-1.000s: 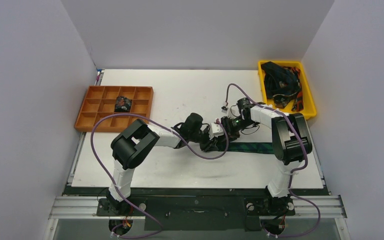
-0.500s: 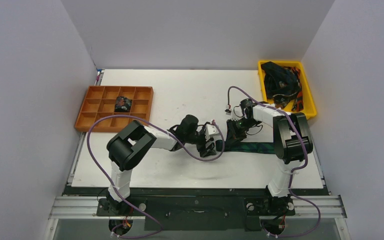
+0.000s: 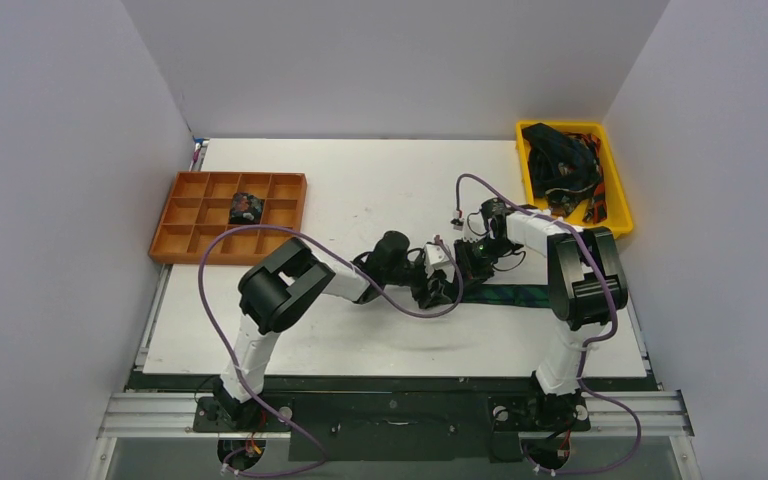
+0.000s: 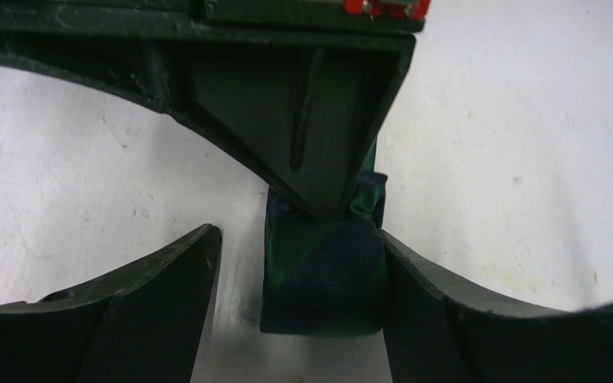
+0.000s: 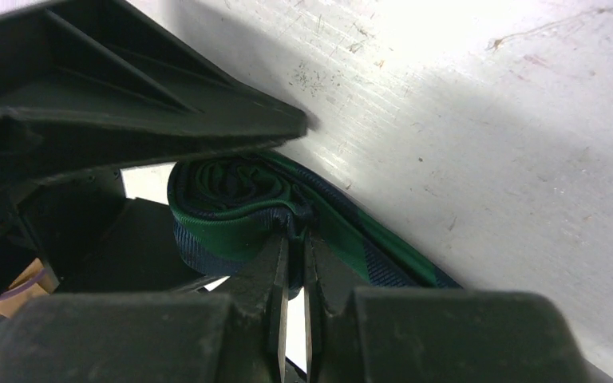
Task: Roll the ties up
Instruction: Roll the tie at the center of the board.
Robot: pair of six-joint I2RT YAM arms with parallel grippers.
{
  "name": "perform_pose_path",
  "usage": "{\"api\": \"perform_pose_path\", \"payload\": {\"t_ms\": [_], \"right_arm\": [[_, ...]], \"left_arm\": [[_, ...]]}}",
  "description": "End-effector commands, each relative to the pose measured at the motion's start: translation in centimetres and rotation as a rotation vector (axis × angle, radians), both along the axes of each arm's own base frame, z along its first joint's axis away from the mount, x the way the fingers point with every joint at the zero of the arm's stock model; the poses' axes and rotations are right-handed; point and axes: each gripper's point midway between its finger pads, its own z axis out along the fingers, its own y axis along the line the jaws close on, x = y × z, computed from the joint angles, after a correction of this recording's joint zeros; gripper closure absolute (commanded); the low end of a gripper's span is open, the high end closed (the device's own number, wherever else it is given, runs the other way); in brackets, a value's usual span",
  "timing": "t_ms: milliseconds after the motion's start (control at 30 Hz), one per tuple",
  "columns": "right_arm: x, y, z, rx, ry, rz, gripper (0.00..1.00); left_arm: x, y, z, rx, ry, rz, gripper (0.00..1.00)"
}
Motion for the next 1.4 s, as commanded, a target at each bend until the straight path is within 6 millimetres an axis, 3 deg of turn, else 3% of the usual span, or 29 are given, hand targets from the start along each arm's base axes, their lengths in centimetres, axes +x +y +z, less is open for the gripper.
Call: {"api": "perform_pose_path", "payload": {"t_ms": [0,100,133,167,333,400,500,533,700,800,1033,1200,1300,1367], "right_arm": [[0.7,-3.5,-4.1,-0.227,-0.074,0.024,1.00],[1.1,-2.5,-2.9,-0.166,-0.097,0.021,1.00],[1.2,-2.1,-2.4,-0.133,-0.095,0.019,0.98],[1.3,-2.0,-1.7,-0.114,-0.096,0.014,0.94],[0.6,-0.8,2.3,0.053,-0.055,-0.009,0.58],[0.1,0.1,3.8,0.123,-0.036,-0.006,0.50],[-0.5,1.8,5.4,0.225,0.008,-0.017,0.44],[-0.7,2.4,5.5,0.237,0.030,-0.023,0.38],[-1.4,3.4,4.5,0.247,0.091,-0.016,0.35],[-1.5,3.2,3.3,0.222,0.124,-0.032,0.42],[-0.9,1.2,-0.4,0.058,0.110,-0.063,0.80],[-1.1,-0.5,-2.1,-0.017,0.103,-0.045,1.00],[-0.9,-1.5,-2.5,-0.051,0.091,-0.053,1.00],[-0.7,-2.0,-3.0,-0.086,0.085,-0.058,1.00]], "left_arm": [[-0.7,-1.1,-1.8,0.006,0.082,-0.001,0.42],[-0.9,0.6,-3.9,0.105,0.074,0.015,0.59],[-0.9,1.0,-3.7,0.118,0.062,0.018,0.65],[-1.3,2.4,-4.8,0.164,0.057,0.023,0.68],[-2.5,5.4,-5.5,0.260,0.010,0.019,0.72],[-2.5,6.0,-5.8,0.289,0.003,0.028,0.72],[-2.6,6.0,-5.8,0.302,-0.004,0.023,0.71],[-2.6,6.0,-5.8,0.306,-0.007,0.024,0.71],[-2.5,5.8,-5.8,0.311,-0.022,0.023,0.69],[-2.3,5.8,-5.9,0.321,-0.030,0.025,0.69],[-2.3,5.9,-5.7,0.325,-0.048,0.015,0.67],[-2.6,5.9,-5.7,0.317,-0.040,-0.001,0.67],[-2.7,5.8,-5.5,0.307,-0.034,-0.010,0.64],[-2.8,5.6,-5.1,0.286,-0.030,-0.020,0.49]]}}
